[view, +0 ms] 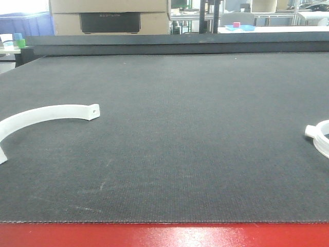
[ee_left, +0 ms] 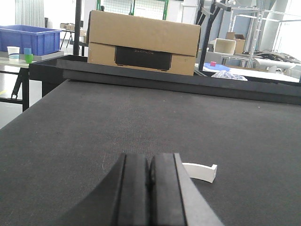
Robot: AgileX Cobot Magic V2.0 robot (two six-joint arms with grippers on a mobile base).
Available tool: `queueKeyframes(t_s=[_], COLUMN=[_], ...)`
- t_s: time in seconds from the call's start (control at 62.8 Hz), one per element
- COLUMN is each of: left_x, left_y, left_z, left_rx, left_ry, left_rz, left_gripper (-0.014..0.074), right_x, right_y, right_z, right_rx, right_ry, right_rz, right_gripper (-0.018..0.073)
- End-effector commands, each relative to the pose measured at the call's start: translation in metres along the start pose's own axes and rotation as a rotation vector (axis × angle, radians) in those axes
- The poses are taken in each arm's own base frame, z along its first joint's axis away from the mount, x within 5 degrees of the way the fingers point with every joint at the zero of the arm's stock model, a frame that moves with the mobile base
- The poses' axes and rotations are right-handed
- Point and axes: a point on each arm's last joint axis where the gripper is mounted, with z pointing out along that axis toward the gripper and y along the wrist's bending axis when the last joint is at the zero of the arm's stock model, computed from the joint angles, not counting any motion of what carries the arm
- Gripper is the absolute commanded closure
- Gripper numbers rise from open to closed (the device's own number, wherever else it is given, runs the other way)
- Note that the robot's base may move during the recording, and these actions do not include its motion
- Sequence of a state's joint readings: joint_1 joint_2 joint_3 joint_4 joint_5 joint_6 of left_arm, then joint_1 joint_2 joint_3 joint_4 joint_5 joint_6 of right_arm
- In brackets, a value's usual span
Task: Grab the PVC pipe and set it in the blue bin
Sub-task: 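Lower both grippers toward the two white curved pipe pieces on the table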
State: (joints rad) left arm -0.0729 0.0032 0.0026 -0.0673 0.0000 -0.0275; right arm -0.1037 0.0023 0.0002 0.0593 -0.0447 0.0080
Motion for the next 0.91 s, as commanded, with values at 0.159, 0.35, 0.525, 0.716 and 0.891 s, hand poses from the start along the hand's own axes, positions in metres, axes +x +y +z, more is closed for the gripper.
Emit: queueKeyframes(t_s=[0.159, 0.35, 0.525, 0.716, 0.891], left_x=[-0.003, 0.000, -0.033, -0.086, -0.123], left_y=[0.000, 0.000, -0.002, -0.011, -0.016], left_z=[0.000, 0.000, -0.005, -0.022, -0.019], left_rx=[0.004, -0.009, -0.029, -0.008, -0.006], left_ry=[-0.022, 0.006, -0.037, 0.020, 0.172], left_rz=[0.027, -0.063, -0.056, -0.046, -0.035], left_gripper=[0.0707, 0.0707, 0.0707, 0.0707, 0.0707], right_x=[-0.015, -0.031, -0.064, -0.108, -0.139], right_y=[0.000, 0.001, 0.005, 0.009, 0.014], right_z=[-0.001, -0.003, -0.010, -0.027, -0.018], right_rx=[0.002, -0.002, -0.010, -0.024, -0.044], right_ry=[-0.165, -0.162, -0.064, -0.040, 0.088], right_rz=[-0.009, -0.009, -0.010, 0.000, 0.037], right_gripper=[0.0727, 0.0727, 0.0727, 0.0727, 0.0727])
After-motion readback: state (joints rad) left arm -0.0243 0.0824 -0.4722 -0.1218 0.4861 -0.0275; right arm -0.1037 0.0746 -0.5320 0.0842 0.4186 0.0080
